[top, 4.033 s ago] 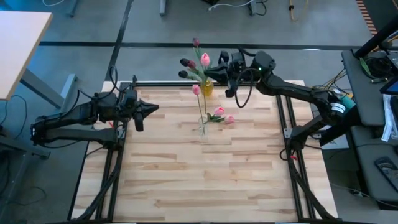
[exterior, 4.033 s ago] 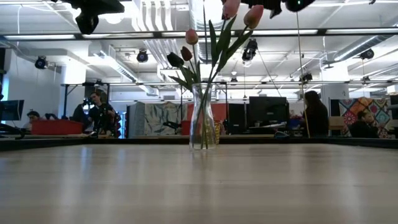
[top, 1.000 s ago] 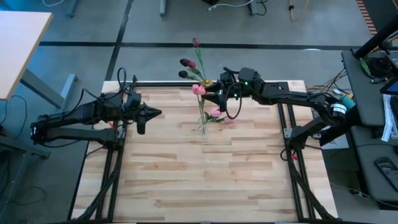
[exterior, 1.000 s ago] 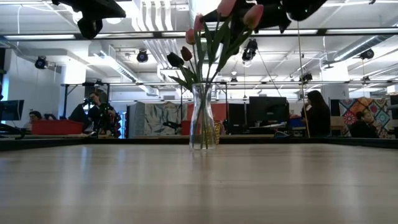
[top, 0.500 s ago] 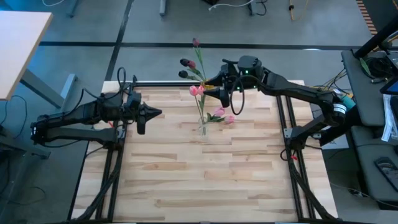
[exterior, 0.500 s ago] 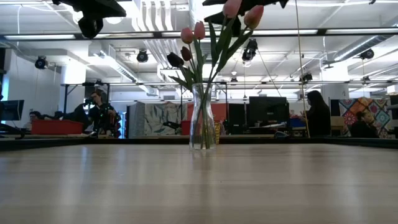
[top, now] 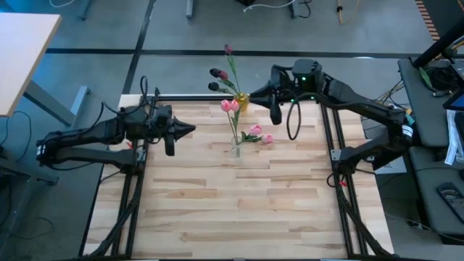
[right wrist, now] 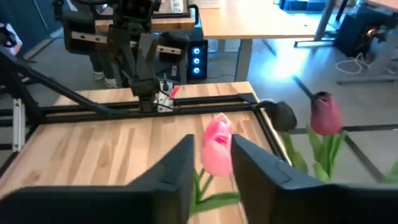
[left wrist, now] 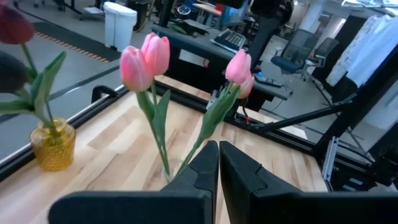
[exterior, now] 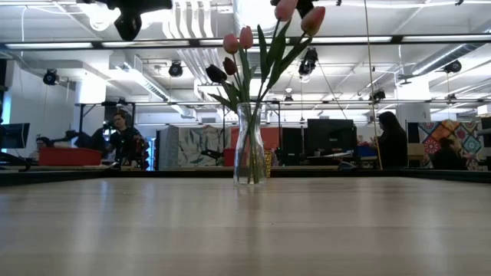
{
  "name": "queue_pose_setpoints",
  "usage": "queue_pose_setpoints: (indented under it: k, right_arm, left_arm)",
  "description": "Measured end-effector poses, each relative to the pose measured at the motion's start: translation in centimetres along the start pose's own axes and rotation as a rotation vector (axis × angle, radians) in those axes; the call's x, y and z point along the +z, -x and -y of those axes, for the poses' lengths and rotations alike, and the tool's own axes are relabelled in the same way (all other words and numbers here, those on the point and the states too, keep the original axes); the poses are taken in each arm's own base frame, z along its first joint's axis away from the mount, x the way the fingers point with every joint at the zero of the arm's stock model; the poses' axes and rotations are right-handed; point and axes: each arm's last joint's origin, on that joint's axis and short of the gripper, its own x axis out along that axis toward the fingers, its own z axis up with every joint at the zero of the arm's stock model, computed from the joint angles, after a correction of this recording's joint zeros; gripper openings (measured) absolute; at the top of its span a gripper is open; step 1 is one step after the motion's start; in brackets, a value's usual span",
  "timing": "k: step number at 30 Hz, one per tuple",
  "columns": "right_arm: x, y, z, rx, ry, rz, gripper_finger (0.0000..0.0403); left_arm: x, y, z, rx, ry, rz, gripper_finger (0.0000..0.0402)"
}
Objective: Sort flowers into vase by color
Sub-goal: Return To Home Position
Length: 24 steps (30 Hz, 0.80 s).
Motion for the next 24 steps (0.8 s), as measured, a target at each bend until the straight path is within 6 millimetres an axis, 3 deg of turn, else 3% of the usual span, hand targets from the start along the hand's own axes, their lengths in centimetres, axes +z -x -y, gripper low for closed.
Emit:
queue_pose_setpoints:
  k: [6,15,24]
  right_arm:
    - [-1.5,1.7,0.1,-0.013,0.026,-0.017,0.0016]
    - [-5.5,3.5,0.8,0.017,-0.029,-0.059,0.0009]
    - [-9.5,5.3,-0.3,-0.014,-0.055,0.067,0.0008]
  left_arm:
    - [-0.1,-1.4,-0.2,-0.008,-0.007,-0.01,0.0]
    - [0.4,-2.8,-1.3,-0.054,-0.065,0.036,0.0]
    - [-1.2,-3.3,-2.7,-0.039,-0.129,0.074,0.0]
